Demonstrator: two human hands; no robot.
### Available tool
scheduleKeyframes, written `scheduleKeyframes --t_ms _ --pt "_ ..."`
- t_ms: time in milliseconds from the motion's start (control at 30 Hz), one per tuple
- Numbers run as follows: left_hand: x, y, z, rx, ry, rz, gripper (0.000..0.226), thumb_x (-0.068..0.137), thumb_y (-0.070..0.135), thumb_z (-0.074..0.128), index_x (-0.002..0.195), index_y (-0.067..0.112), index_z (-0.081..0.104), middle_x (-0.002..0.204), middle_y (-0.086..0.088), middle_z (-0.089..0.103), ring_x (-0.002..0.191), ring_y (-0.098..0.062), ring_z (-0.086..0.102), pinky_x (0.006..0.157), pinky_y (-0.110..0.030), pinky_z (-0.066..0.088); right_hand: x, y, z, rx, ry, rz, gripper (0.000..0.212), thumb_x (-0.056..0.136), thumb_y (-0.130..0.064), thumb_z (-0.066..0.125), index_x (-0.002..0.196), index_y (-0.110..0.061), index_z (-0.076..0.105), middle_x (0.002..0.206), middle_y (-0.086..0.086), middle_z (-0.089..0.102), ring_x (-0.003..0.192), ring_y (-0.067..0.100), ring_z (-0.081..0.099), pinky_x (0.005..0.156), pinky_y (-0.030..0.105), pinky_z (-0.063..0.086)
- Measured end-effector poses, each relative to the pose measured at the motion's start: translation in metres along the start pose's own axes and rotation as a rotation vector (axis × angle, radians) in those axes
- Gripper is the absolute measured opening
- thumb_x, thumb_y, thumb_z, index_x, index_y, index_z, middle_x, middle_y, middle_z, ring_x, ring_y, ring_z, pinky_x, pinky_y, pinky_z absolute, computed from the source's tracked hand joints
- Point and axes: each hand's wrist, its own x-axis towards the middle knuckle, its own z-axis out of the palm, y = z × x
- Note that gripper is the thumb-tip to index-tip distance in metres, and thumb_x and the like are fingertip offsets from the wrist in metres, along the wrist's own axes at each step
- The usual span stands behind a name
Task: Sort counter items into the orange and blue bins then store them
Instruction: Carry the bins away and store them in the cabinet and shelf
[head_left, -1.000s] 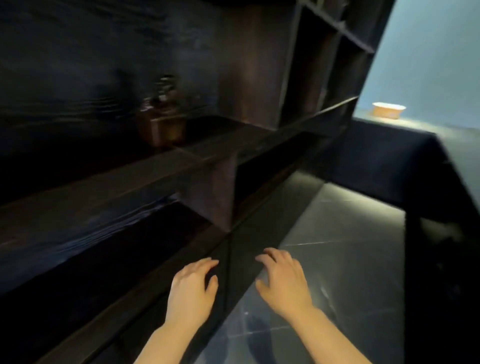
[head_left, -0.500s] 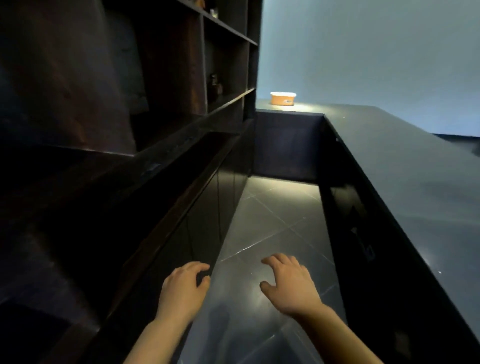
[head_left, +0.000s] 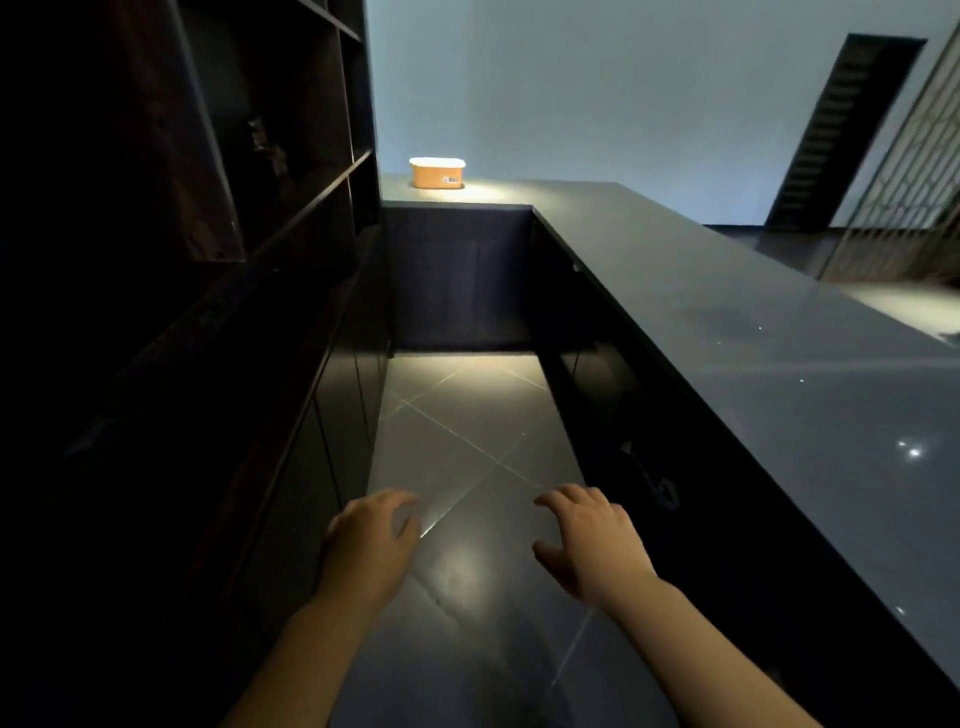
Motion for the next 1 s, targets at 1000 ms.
scheduleKeyframes --t_ms 1000 --pt "0.605 -0.011 0.094 -0.09 0.027 -0.102 0.031 0.092 0.028 0.057 0.122 0.024 0.062 0.126 0.004 0.06 0.113 -0.015 0.055 0.096 -0.029 0.045 0.621 0.082 0.002 0.074 -0.06 -0.029 0.054 0.087 -0.045 0.05 0.139 -0.032 0.04 0.141 -0.007 0.044 0.13 0.016 0.039 0.105 0.032 0.031"
